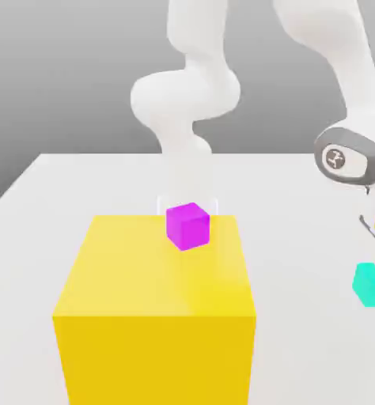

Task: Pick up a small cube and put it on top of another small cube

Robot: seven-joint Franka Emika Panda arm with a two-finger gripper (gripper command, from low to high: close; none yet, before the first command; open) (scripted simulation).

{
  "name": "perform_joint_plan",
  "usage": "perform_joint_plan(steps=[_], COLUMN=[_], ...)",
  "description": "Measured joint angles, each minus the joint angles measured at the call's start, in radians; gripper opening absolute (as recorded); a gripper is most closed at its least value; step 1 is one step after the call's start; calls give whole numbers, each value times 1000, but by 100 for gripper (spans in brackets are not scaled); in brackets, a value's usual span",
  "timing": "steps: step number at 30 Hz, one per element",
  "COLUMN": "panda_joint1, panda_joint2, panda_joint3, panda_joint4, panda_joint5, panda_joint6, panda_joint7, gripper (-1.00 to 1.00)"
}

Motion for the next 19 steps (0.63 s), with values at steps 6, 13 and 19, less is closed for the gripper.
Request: perform_joint_plan(steps=[6,13,19], panda_joint1=[-39,-77,-71], panda_joint2=[93,213,305], panda_joint3=[-24,-49,-61], panda_joint4=[217,448,465], panda_joint5=[6,9,-2], panda_joint6=[-125,-233,-159], panda_joint7=[-62,-128,-124], gripper=[-100,-100,100])
